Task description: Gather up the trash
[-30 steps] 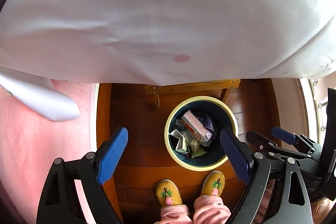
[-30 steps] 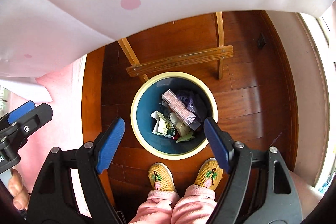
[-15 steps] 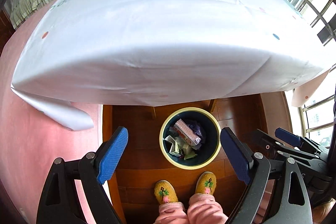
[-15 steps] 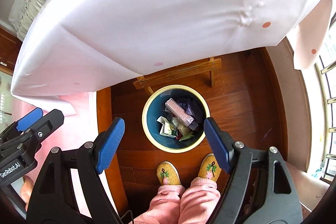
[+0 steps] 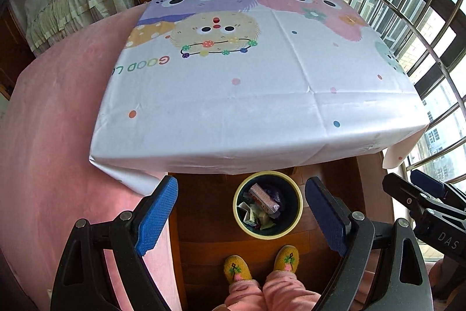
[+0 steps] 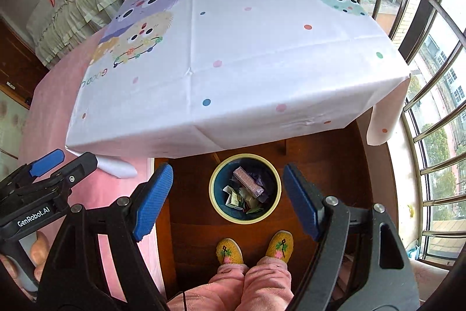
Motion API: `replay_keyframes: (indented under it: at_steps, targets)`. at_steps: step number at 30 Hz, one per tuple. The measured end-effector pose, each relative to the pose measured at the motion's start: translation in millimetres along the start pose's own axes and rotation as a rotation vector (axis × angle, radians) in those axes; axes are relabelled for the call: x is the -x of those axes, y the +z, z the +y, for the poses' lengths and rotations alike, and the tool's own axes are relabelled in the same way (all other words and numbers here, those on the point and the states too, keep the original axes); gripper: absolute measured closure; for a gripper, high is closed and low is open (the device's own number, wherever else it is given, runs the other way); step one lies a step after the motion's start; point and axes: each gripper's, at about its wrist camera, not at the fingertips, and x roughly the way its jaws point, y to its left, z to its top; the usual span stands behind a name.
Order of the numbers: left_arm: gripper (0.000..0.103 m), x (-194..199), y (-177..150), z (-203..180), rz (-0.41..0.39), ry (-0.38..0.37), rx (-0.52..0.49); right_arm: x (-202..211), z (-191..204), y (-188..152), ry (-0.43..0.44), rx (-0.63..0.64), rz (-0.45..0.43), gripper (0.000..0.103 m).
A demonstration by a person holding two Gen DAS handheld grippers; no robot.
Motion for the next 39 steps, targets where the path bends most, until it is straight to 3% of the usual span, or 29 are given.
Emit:
replay_keyframes:
  at_steps: [11, 18, 24, 39]
  targets:
    - [0.012, 86, 38, 3, -0.12, 0.012, 0.044, 94, 21, 56, 0.027, 0.048, -0.122, 0.027]
    - [0.012, 118, 46, -4, -0.194, 0.043, 0.05, 131, 34, 67, 0.022, 0.087, -0.2, 0.027]
    - [0.012, 120, 41, -16, -0.212, 0.069, 0.028, 132, 37, 59, 0.011, 0.113, -0.208, 0.027]
    - [0.012, 106, 41, -31, -0.186, 0.051, 0.017, 114, 38, 54, 0.004, 0.154, -0.196, 0.027]
